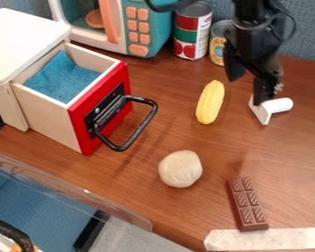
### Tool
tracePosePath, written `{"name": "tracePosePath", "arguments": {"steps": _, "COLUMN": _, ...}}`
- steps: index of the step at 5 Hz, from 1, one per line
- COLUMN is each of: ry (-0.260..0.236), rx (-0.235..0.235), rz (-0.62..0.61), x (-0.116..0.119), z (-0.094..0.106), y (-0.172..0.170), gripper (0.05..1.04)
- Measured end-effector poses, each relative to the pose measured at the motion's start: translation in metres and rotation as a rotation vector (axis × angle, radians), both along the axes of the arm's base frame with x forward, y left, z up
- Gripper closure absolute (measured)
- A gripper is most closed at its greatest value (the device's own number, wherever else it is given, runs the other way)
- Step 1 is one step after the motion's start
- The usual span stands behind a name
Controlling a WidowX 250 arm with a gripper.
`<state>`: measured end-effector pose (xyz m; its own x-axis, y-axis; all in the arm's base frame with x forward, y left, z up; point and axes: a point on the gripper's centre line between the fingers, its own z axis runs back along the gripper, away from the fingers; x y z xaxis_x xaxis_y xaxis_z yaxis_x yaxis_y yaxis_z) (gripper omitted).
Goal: Put a white stamp in to the drawer
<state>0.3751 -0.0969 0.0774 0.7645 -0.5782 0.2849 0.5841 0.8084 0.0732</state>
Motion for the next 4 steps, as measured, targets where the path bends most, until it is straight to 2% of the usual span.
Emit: {"name": "tracePosePath", "arguments": {"steps": 4, "ry": -0.009, "rx": -0.024, "rz": 0.088, "x": 0.042, "z": -0.019, "y": -0.027, "gripper": 0.083}}
